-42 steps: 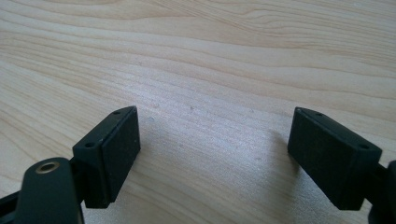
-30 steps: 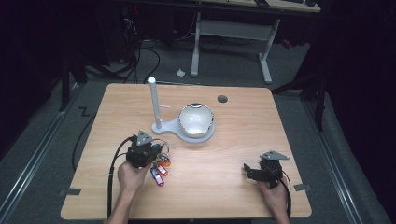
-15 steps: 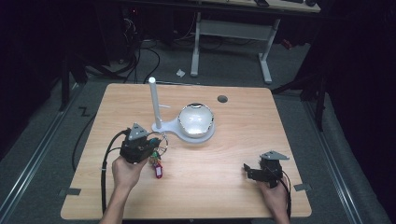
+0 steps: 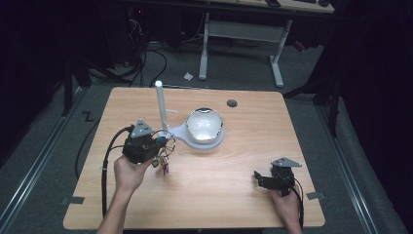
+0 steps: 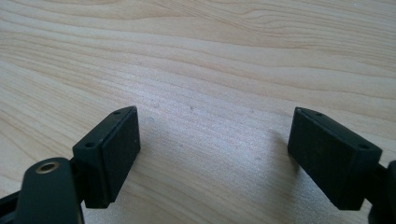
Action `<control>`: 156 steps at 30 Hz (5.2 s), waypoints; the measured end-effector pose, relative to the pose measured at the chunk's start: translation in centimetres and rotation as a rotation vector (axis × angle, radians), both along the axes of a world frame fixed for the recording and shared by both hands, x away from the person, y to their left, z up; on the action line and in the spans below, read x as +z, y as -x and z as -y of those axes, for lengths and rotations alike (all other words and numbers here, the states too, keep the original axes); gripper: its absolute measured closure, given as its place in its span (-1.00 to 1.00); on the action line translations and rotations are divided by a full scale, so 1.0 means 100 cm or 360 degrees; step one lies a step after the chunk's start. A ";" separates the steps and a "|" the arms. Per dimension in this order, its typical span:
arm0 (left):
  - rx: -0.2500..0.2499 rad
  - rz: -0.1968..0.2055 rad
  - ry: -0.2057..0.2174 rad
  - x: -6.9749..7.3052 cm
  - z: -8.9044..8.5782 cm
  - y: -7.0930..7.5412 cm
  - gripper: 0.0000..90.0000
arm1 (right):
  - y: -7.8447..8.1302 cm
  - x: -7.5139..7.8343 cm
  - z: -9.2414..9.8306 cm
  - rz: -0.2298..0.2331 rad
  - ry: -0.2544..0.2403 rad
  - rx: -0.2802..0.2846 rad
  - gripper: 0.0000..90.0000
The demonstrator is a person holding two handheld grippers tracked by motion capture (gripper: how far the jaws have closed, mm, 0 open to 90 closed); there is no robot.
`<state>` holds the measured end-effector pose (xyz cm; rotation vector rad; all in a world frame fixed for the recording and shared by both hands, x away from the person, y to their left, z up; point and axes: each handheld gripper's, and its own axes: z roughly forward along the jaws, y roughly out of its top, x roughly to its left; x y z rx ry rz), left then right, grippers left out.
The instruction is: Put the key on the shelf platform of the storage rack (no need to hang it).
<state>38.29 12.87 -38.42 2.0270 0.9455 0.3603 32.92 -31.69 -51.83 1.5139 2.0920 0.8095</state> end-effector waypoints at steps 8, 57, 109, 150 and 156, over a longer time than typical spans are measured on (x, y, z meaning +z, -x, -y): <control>-0.0038 0.0032 0.0006 0.012 0.008 -0.004 0.88 | 0.000 0.000 0.000 -0.0002 -0.0001 -0.0002 -0.62; -0.0232 0.0077 0.0131 0.080 0.074 -0.058 0.88 | 0.000 0.000 0.000 -0.0001 0.0000 0.0004 -0.62; -0.0090 0.0016 0.0060 0.031 0.124 -0.109 0.87 | 0.001 0.000 0.000 -0.0001 0.0000 0.0004 -0.62; -0.0027 0.0015 0.0012 0.010 0.121 -0.108 0.87 | 0.001 0.000 0.000 -0.0002 0.0002 0.0007 -0.62; -0.0049 0.0001 0.0002 0.005 0.124 -0.106 0.87 | 0.001 0.000 0.000 -0.0001 0.0002 0.0007 -0.62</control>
